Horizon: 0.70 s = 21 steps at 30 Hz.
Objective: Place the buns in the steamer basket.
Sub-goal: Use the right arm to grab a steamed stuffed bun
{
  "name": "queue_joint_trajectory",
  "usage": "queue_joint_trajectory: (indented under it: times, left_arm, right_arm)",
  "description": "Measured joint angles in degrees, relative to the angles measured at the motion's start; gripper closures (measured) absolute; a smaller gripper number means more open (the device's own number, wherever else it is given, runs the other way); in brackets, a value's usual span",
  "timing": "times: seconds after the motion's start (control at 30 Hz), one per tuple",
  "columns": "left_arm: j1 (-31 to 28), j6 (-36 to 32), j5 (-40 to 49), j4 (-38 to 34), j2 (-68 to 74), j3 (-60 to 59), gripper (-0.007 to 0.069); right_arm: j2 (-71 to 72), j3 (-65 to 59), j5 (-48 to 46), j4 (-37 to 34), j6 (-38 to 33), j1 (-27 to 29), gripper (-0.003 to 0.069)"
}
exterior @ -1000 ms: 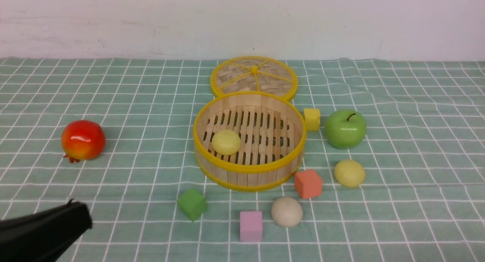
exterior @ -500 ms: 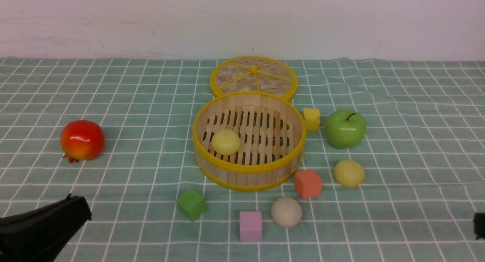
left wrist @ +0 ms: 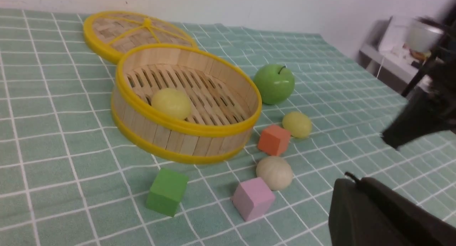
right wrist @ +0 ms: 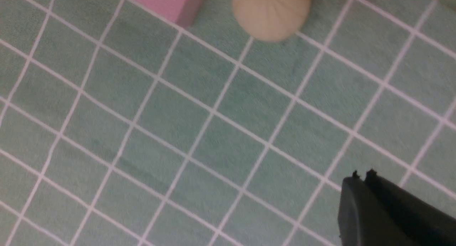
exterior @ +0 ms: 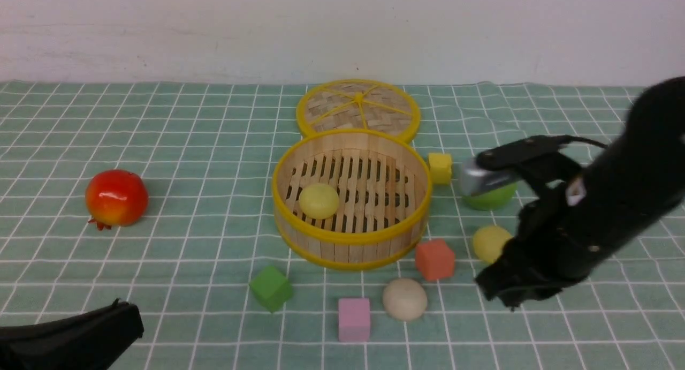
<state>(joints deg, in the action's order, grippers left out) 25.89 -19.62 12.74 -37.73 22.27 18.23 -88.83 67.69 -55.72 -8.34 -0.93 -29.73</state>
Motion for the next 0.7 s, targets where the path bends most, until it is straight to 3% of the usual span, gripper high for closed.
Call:
queue_joint_trajectory:
  times: [0.17,0.33,0.57,0.7]
  left_arm:
    - [0.00,-0.44,0.00,-0.07,0.00,0.00,0.0636]
    - [0.00,-0.49,0.00,-0.81,0.00,0.00,0.0634]
    - [0.00,-0.61,0.00,-1.08,0.00,0.00,0.0634]
    - [0.00,-0.61,0.00,-1.32,0.00,0.00,0.0633]
  right_arm:
    - [-9.41,8.19,0.43,2.64,3.52,-4.13,0.0607]
    - [-16.55,13.95,0.78,2.65,3.70,-4.67,0.0551]
    - [-22.34,16.84,1.78,2.98,3.82,-4.67,0.0404]
    - [-23.99,16.88,3.13,2.92,3.86,-4.67,0.0368]
